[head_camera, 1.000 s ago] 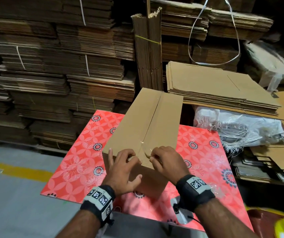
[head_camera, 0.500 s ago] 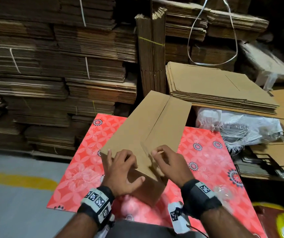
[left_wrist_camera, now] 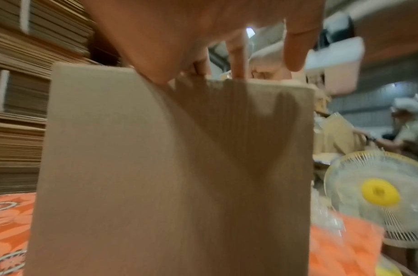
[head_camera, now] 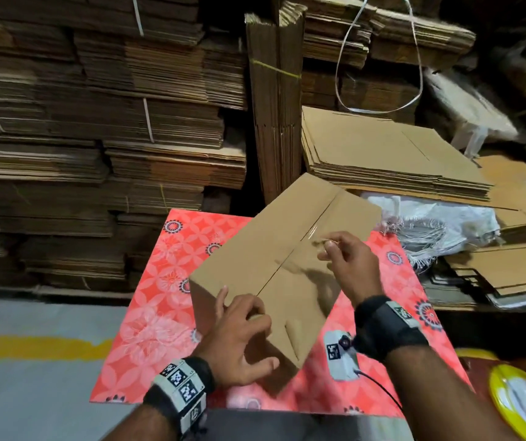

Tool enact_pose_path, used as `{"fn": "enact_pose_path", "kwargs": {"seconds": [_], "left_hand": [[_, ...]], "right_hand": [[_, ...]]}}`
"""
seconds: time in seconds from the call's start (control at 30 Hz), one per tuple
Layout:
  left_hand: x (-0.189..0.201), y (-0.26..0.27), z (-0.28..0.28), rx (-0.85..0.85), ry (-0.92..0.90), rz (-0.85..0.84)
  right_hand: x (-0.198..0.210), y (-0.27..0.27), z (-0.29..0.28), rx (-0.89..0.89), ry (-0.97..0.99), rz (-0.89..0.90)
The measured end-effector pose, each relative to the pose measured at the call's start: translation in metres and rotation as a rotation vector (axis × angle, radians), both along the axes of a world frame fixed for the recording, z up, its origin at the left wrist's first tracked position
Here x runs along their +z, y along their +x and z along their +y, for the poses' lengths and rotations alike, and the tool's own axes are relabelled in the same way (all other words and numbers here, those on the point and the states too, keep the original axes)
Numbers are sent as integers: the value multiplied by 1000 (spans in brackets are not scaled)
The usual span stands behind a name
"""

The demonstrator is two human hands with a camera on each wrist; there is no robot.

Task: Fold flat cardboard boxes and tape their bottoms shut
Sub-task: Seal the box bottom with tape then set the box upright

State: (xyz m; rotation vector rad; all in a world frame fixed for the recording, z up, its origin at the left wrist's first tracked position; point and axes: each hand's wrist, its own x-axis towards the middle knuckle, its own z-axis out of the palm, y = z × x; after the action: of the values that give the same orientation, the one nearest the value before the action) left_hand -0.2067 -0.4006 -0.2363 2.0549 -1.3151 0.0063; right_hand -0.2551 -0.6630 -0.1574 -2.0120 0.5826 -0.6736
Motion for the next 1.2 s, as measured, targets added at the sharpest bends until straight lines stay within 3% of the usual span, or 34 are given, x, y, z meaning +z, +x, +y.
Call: {"fn": "enact_pose_path", "kwargs": {"seconds": [0.13, 0.23, 0.37, 0.5, 0.7, 0.83, 0.97, 1.2], "left_hand": [[9, 15, 6, 69, -56, 75], [15, 20, 9, 119, 6, 34], [21, 11, 1, 140, 170, -66], [18, 20, 11, 76, 110, 2], [13, 14, 11, 110, 87, -76], [7, 14, 4, 185, 82, -50], [2, 30, 18, 126, 48, -27], [5, 95, 74, 1, 50, 89]], "right_hand": [[1, 1, 28, 251, -308, 202], [-17, -7, 42, 399, -472, 319], [-28, -13, 44, 448, -469, 373], [-30, -19, 56, 591, -495, 390], [-44, -21, 62, 586, -571, 391], [-50, -20, 74, 413, -567, 381], [-49, -12, 82, 283, -535, 383], [-34, 24, 97, 400, -616, 526]]}}
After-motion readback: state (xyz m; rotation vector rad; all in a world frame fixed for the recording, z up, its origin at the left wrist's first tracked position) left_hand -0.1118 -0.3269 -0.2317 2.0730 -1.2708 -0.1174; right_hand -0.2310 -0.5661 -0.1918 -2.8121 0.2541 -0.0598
